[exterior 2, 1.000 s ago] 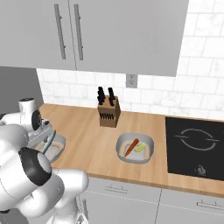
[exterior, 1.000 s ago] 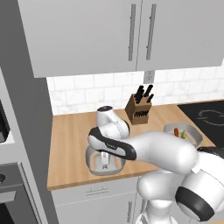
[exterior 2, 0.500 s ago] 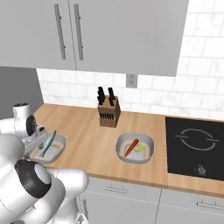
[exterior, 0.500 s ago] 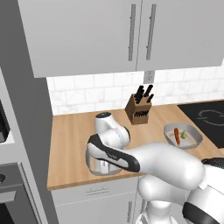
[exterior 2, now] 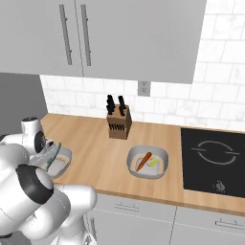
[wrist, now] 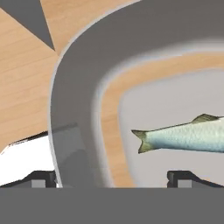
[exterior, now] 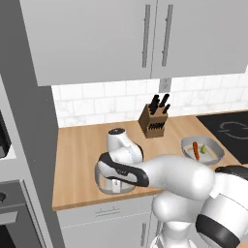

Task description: Take the meat container that has the fish and place it on the second highest rack of the freezer. Then take the vegetable container that has the carrot and lemon wedge and place it on the highest rack of the freezer.

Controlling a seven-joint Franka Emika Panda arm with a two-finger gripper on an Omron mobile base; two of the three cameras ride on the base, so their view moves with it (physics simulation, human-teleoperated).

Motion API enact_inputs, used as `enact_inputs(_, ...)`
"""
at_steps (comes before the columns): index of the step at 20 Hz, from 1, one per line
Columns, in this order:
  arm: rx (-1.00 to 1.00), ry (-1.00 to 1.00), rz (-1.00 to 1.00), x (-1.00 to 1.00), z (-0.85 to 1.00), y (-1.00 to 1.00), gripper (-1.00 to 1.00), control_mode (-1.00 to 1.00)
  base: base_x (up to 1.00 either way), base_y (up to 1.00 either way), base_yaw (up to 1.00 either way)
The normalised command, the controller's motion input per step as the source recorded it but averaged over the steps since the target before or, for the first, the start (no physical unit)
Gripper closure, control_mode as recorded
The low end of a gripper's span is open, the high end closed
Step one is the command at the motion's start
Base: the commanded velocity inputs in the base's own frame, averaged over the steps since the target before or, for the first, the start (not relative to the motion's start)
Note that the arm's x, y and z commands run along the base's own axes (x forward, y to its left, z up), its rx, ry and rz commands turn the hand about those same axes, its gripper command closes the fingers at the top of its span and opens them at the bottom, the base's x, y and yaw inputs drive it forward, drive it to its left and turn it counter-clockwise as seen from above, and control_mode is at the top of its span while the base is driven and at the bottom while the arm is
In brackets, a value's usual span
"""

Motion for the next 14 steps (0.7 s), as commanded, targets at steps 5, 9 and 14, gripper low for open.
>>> enact_inputs(5, 0.00, -0.04, 0.00, 0.01, -0.37, 0.00, -1.00, -1.00, 0.00, 0.00, 0.00)
enact_inputs(9, 0.00, -0.05, 0.00, 0.00, -0.08, -0.04, -1.00, -1.00, 0.00, 0.00, 0.00)
enact_inputs(14, 0.01, 0.00, 0.00, 0.00, 0.16, -0.05, -1.00, -1.00, 0.00, 0.00, 0.00)
